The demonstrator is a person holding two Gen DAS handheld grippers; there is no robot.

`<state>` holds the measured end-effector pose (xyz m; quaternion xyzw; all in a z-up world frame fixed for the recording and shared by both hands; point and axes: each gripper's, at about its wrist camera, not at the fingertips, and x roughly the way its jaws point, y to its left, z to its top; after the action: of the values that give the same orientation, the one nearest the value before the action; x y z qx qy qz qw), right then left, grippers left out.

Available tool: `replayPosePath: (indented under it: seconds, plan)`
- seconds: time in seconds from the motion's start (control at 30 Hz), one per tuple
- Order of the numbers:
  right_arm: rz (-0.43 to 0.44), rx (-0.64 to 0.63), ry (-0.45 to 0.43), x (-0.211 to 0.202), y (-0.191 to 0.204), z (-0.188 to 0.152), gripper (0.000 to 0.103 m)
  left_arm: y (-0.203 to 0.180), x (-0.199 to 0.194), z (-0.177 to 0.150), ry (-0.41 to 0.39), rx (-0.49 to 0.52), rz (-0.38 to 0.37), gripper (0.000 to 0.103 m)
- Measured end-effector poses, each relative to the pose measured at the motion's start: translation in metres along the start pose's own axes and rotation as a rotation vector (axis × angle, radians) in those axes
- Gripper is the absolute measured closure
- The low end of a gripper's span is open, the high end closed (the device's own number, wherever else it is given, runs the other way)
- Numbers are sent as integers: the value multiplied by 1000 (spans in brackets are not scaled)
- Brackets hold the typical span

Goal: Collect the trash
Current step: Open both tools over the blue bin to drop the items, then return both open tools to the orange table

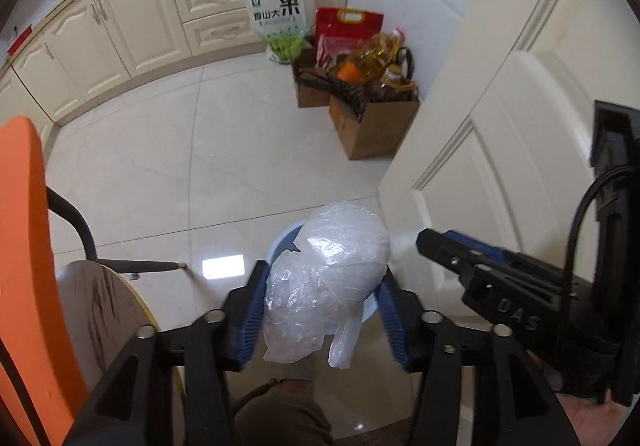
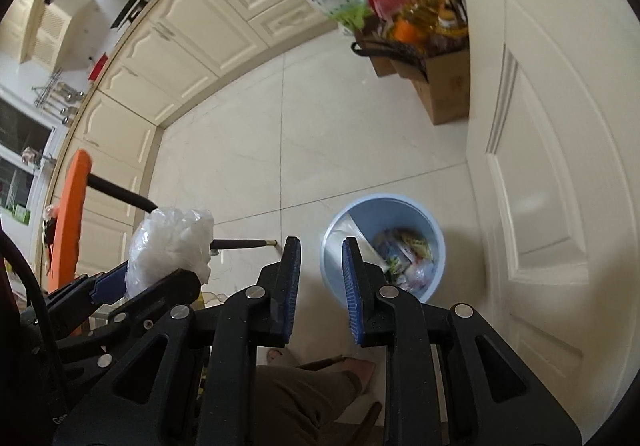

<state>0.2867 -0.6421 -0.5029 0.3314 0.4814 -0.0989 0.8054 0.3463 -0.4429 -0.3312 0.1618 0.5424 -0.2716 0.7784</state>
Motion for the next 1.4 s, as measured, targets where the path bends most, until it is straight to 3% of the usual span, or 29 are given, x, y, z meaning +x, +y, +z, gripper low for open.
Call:
replayPosePath:
  seconds: [0.07,0.13,0.2,0.27,0.37,0.43,0.63,0.9,1.4]
  plan:
    - [-10,15,-2,3,-8,4,59,-12,12,50,7,-5,8,31]
    - [-6,33,-5,3,-14,7,56,-16,9,58,-1,-12,20,24]
    - [-11,46,-16,0,-18,8,46,-22,11,68,-11,-7,43,16]
    - [-15,56,-29,-5,-18,10,26,-24,15,68,-12,3,60,6]
    - [-21,72,-66,-18,-16,10,5,-27,9,66,-41,14,80,5]
    - [-27,78,-82,-25,-14,11,0,-26,0,56,-70,13,85,5]
    - [-16,59,-134,-57,10,9,0,-23,-57,22,-201,-10,85,1]
    - [2,-46,-229,-112,76,-2,0,17,-140,-52,-361,-96,99,1]
    - [43,-419,-385,-182,290,-78,0,108,-261,-227,-604,-389,267,1]
